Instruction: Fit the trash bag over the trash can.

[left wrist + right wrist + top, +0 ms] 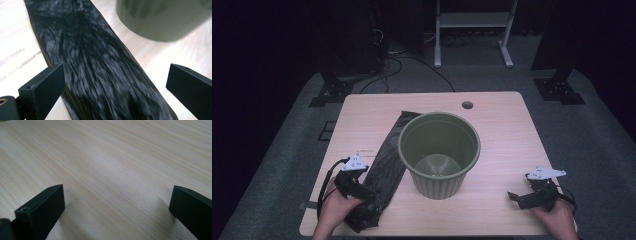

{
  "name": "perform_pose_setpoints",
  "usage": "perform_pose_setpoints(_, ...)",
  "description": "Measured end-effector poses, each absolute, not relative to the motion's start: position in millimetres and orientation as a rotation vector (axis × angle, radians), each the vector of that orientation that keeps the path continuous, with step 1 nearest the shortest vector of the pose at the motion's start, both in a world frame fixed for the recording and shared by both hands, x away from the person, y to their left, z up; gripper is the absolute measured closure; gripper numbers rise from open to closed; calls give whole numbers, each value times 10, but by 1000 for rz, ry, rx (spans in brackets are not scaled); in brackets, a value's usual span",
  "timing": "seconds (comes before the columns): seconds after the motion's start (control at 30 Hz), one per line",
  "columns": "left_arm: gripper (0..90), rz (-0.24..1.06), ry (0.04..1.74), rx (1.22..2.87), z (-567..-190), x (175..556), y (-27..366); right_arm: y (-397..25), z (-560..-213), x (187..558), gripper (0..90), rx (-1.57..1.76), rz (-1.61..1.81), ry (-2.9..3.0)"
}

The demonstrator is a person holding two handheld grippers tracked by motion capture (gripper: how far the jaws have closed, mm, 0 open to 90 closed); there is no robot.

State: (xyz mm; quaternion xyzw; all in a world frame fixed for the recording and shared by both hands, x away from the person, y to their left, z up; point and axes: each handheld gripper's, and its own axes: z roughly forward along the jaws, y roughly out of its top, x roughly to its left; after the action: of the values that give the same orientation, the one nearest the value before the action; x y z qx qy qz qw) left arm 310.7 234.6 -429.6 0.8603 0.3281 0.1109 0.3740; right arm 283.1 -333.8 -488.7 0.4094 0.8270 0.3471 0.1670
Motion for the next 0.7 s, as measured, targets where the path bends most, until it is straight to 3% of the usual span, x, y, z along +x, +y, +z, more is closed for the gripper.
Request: perform_pose_setpoints(0.7, 7, 324, 886, 2232, -4557, 3703, 2115, -3335, -4887, 2837, 0, 1170, 988, 2353)
